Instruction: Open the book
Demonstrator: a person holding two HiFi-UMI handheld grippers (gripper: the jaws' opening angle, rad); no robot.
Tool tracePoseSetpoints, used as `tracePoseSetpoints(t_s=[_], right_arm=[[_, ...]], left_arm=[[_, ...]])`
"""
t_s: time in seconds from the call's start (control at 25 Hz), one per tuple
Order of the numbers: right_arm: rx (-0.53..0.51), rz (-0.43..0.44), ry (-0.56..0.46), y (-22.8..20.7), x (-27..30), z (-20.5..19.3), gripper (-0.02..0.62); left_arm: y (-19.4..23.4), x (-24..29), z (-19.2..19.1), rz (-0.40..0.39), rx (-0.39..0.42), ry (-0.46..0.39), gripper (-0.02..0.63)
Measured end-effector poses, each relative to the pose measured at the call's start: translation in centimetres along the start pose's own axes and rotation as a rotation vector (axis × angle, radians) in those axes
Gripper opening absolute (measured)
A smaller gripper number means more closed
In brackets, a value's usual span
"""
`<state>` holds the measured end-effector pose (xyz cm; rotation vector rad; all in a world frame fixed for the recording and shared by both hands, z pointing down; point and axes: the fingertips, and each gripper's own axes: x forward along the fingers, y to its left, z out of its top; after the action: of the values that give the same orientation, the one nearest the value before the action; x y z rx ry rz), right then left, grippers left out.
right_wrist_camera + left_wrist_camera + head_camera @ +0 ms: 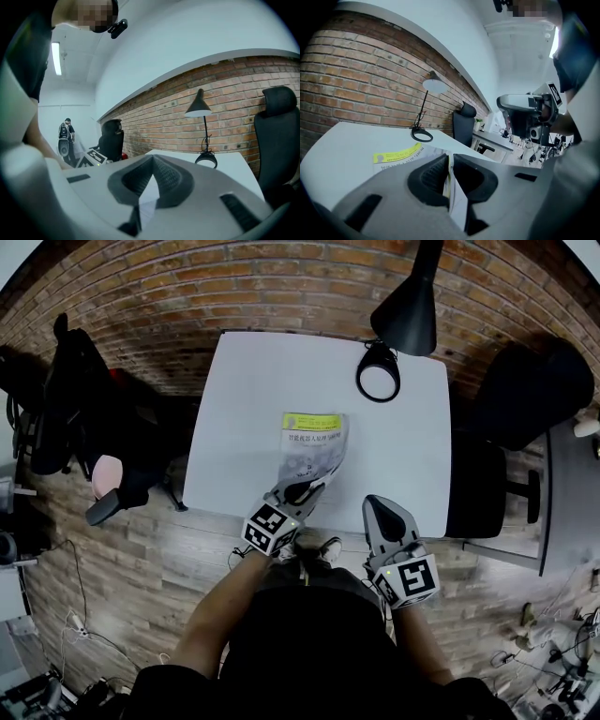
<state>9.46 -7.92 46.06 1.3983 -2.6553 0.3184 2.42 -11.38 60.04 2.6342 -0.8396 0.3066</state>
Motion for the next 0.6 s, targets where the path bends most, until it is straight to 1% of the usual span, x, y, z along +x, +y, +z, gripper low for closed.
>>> tracePoseSetpoints(t_s=[0.16, 0.36, 0.48, 0.6], right_arm=[[-0.013, 0.016, -0.006, 0.6, 1.1, 0.2, 0.014], [-0.035, 0.041, 0.012, 1.6, 2.0, 0.5, 0.014], [-0.033, 0.046, 0.026, 2.2, 2.5, 0.9, 0.014], [-0.044, 0.045, 0.032, 2.4, 2.9, 1.1, 0.014]], left_arm=[[1.8, -2.5, 1.6, 0.071, -0.048, -0.085, 0.046], [4.3, -5.7, 2.8, 0.165, -0.168, -0.227, 0.044], [6.1, -7.8, 3.0, 0.219, -0.284, -0.327, 0.043], [9.0, -11.0, 2.7, 0.300, -0.457, -0.467, 0.040]])
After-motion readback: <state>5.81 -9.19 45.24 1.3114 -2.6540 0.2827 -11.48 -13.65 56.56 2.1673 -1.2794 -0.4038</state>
